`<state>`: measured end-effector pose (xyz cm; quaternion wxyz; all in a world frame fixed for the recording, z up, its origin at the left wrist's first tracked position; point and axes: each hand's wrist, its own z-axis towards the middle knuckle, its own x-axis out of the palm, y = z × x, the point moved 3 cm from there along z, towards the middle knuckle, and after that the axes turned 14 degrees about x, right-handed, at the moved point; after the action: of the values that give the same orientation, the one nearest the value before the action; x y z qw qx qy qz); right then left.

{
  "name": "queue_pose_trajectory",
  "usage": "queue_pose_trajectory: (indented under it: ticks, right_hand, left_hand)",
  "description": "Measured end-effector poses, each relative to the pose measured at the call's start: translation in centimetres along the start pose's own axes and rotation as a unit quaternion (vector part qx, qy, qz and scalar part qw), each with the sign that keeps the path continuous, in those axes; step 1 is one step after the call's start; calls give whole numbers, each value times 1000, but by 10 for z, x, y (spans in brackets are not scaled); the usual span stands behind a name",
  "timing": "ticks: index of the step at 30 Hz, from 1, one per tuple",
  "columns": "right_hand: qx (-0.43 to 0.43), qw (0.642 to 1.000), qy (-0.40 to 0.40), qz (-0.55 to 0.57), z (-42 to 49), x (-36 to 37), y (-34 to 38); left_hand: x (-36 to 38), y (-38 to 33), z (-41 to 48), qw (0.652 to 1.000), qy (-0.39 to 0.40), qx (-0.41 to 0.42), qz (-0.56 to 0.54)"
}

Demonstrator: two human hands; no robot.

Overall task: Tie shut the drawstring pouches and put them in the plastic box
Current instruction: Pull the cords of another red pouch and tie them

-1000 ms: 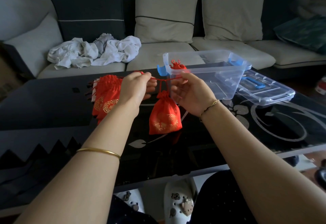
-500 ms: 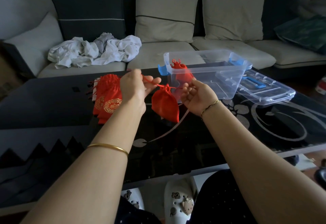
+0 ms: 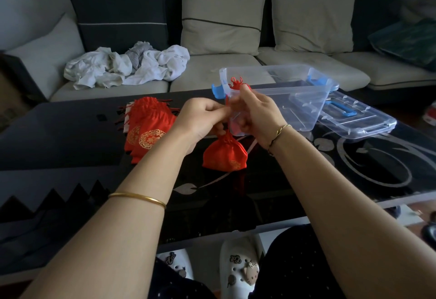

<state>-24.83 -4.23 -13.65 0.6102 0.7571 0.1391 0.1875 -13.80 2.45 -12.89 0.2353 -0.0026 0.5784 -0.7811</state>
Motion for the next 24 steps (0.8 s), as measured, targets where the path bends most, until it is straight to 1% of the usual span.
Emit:
queue_pose_trajectory:
  ticks: [2, 3, 5, 11, 15, 20, 24]
  right_hand:
    - [33, 999, 19, -6, -1, 2, -3]
    - [34, 999, 29, -6, -3, 3, -3]
    - [8, 999, 30, -18, -4, 3, -3]
    - [-88, 985, -3, -148, -4, -1, -2]
    - [-154, 957, -15, -243, -7, -1, -3]
    - [-205, 925, -41, -318, -9, 3, -1]
    - [-248, 884, -72, -390, -11, 7, 4]
  left_hand:
    - [-1, 2, 0, 1000, -9, -2, -21]
    - [0, 3, 1, 999, -13, -3, -30]
    - [-1, 4, 1, 999, -24, -3, -39]
    - [-3, 4, 1, 998, -67, -4, -14]
    - [-5, 7, 3, 997, -83, -4, 5]
    - [-4, 6, 4, 995, -102, -5, 17]
    - [-4, 6, 4, 993, -117, -12, 27]
